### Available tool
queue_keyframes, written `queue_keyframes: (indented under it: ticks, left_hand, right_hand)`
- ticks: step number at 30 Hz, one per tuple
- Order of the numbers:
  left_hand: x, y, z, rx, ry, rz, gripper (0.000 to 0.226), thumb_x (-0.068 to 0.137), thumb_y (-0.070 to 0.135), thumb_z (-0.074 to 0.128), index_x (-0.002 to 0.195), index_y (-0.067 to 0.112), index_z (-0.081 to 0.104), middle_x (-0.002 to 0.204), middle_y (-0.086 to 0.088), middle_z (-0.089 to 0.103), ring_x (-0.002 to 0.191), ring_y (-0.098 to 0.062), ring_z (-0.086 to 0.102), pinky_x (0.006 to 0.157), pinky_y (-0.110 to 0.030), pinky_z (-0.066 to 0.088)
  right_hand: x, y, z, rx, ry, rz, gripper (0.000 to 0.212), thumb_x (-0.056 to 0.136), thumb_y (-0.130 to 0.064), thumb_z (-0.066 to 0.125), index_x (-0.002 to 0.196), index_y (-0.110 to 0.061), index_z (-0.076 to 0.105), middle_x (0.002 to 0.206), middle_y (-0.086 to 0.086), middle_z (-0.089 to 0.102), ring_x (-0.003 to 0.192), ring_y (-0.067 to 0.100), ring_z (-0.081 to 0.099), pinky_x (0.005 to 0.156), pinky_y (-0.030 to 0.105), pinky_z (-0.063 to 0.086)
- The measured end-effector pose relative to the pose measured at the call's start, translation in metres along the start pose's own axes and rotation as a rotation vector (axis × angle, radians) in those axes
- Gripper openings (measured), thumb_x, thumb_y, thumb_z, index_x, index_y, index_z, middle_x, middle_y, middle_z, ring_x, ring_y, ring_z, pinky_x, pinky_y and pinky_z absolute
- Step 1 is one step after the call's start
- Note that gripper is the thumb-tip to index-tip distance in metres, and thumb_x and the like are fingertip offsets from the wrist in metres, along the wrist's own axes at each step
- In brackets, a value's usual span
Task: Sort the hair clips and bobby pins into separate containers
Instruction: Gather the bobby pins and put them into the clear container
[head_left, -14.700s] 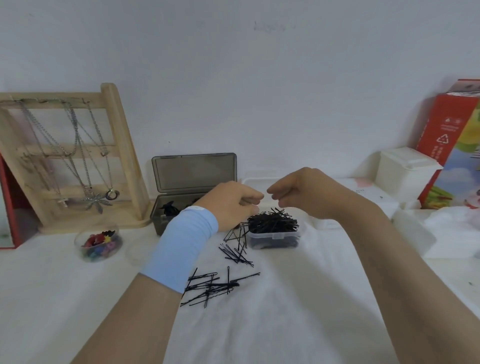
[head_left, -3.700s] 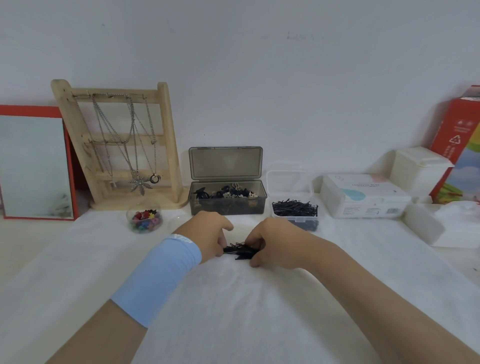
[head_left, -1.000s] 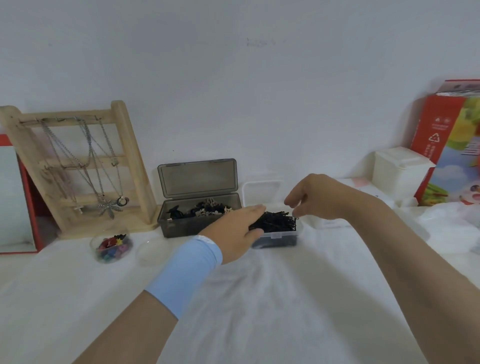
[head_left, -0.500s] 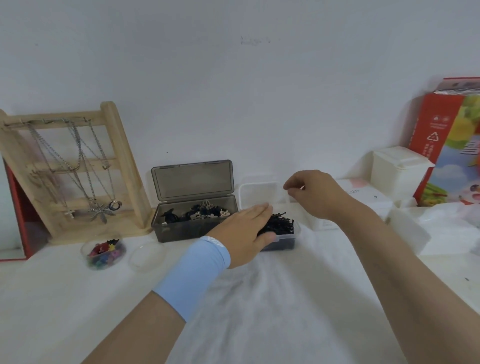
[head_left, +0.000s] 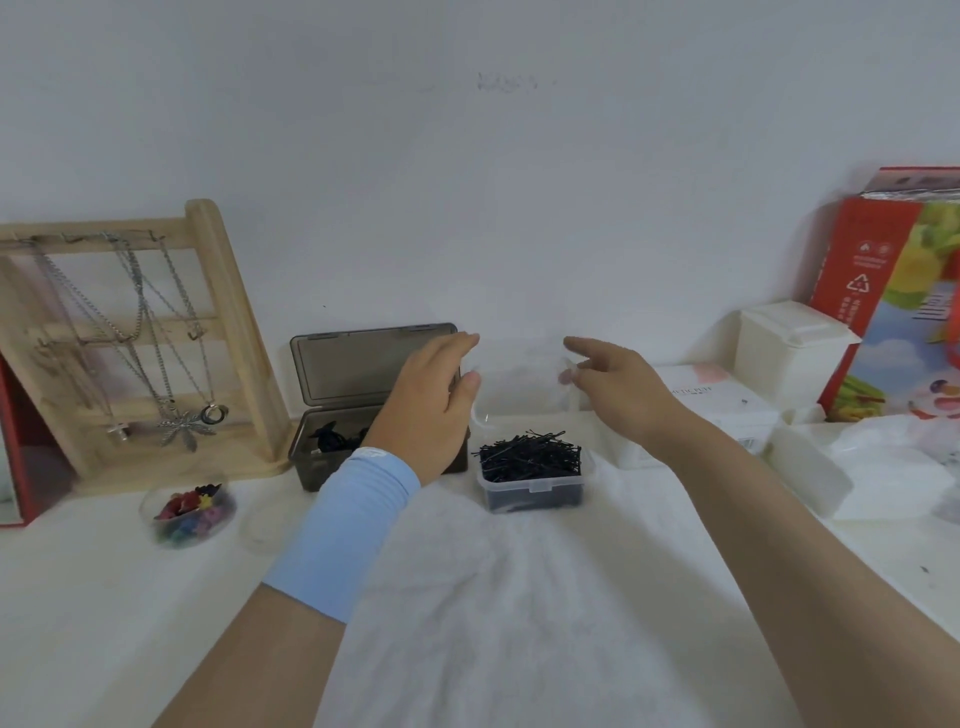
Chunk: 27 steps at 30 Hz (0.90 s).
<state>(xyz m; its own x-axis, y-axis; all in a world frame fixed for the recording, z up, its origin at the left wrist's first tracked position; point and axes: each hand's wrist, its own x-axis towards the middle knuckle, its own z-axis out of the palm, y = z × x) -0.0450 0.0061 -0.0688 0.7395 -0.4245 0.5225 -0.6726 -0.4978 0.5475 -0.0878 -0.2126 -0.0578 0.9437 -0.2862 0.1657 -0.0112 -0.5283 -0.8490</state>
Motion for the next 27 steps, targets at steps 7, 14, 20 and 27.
queue_keyframes:
  ticks: [7,14,20,27]
  left_hand:
    - [-0.022,0.002,-0.007,0.124,-0.159,-0.325,0.026,0.100,0.023,0.041,0.097,0.019,0.066,0.093,0.000,0.069,0.085,-0.022,0.066,0.080,-0.036,0.054]
    - [-0.031,-0.002,0.005,0.102,-0.503,-0.474,0.035,0.096,0.017,0.042,0.117,0.014,0.069,0.104,-0.013,0.067,0.100,-0.031,0.062,0.094,-0.036,0.053]
    - [-0.033,0.002,0.004,0.458,-0.541,-0.199,0.034,0.101,0.026,0.037,0.118,0.022,0.065,0.113,-0.001,0.066,0.102,-0.024,0.061,0.088,-0.033,0.051]
    - [-0.033,0.010,-0.014,0.605,-0.501,-0.030,0.034,0.101,0.030,0.038,0.110,0.025,0.070,0.098,0.001,0.070,0.090,-0.021,0.063,0.083,-0.034,0.054]
  right_hand:
    - [-0.013,-0.007,-0.014,-0.218,-0.134,-0.034,0.031,0.089,-0.015,0.048,0.086,-0.031,0.074,0.101,-0.008,0.071,0.097,0.015,0.065,0.092,0.032,0.051]
    - [-0.012,-0.003,-0.011,-0.291,-0.129,-0.025,0.024,0.096,-0.023,0.048,0.097,-0.033,0.069,0.097,-0.012,0.065,0.096,0.013,0.064,0.083,0.028,0.047]
    - [-0.016,-0.007,-0.016,-0.304,-0.180,-0.031,0.022,0.095,-0.022,0.053,0.105,-0.031,0.071,0.104,-0.016,0.065,0.100,0.009,0.061,0.084,0.023,0.042]
    - [-0.021,-0.007,-0.014,-0.443,-0.344,-0.060,0.019,0.083,-0.041,0.066,0.102,-0.045,0.071,0.111,-0.023,0.064,0.107,-0.001,0.059,0.097,0.029,0.047]
